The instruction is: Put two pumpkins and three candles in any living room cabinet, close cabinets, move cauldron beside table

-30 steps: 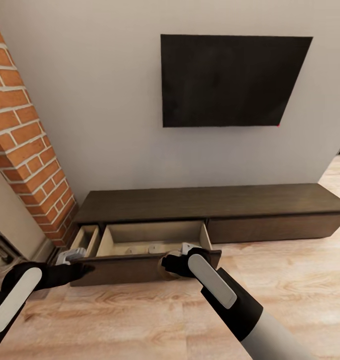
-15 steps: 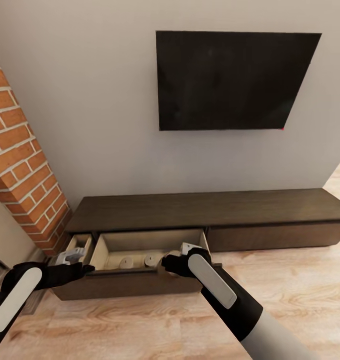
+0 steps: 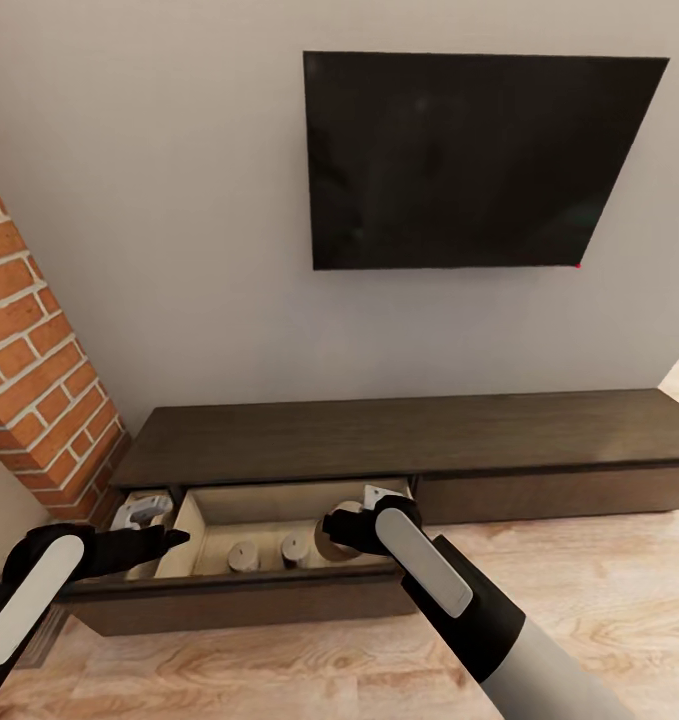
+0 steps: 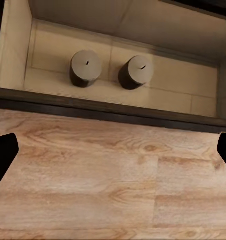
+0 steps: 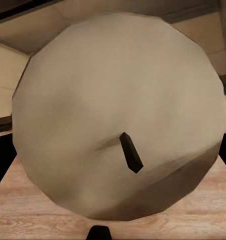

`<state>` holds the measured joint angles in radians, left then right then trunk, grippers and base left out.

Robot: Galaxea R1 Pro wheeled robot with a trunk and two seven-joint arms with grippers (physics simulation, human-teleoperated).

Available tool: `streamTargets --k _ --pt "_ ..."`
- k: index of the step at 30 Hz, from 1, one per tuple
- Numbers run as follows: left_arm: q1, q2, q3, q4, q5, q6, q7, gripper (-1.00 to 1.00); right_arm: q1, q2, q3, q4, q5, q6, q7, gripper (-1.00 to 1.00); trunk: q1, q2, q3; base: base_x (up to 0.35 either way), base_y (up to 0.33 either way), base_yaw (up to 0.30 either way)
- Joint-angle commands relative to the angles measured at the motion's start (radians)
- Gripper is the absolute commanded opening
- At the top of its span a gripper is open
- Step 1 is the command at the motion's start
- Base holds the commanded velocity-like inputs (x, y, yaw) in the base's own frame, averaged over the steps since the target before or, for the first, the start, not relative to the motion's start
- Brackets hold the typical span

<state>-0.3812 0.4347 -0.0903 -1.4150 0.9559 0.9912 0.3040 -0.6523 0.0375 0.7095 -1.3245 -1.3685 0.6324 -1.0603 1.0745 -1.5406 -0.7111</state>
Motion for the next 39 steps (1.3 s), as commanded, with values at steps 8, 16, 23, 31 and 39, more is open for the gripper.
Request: streamTargets --k 8,16,23,31,39 --pt "-0.001 0.001 -0.002 0.0 0.012 0.001 0.01 1.0 -0.001 0.0 0.0 0.0 -0.004 0.006 -0.007 -1.0 0.0 -0.001 -0.001 0.188 -0.038 0.0" --pt "-0.001 -0.001 -0.002 0.002 0.013 0.001 0.01 1.0 -0.001 0.008 -0.001 0.075 0.004 0.007 -0.003 -1.0 0.0 -0.001 -0.001 0.055 -0.001 0.0" --pt "-0.001 -0.001 -0.001 0.007 0.013 0.0 0.01 1.0 -0.004 0.012 -0.002 0.218 0.007 0.007 0.009 -1.0 0.0 -0.001 -0.001 0.039 0.0 0.0" --pt "-0.001 -0.001 -0.002 0.008 0.011 -0.002 0.012 1.0 -0.026 0.009 -0.003 0.252 0.011 0.009 0.037 -1.0 0.0 -0.001 -0.001 0.094 0.019 0.0" --pt "-0.001 -0.001 -0.002 0.008 0.011 -0.003 0.012 1.0 -0.061 0.011 -0.002 0.253 0.013 0.009 0.039 -1.0 0.0 -0.001 -0.001 0.049 0.01 0.0"
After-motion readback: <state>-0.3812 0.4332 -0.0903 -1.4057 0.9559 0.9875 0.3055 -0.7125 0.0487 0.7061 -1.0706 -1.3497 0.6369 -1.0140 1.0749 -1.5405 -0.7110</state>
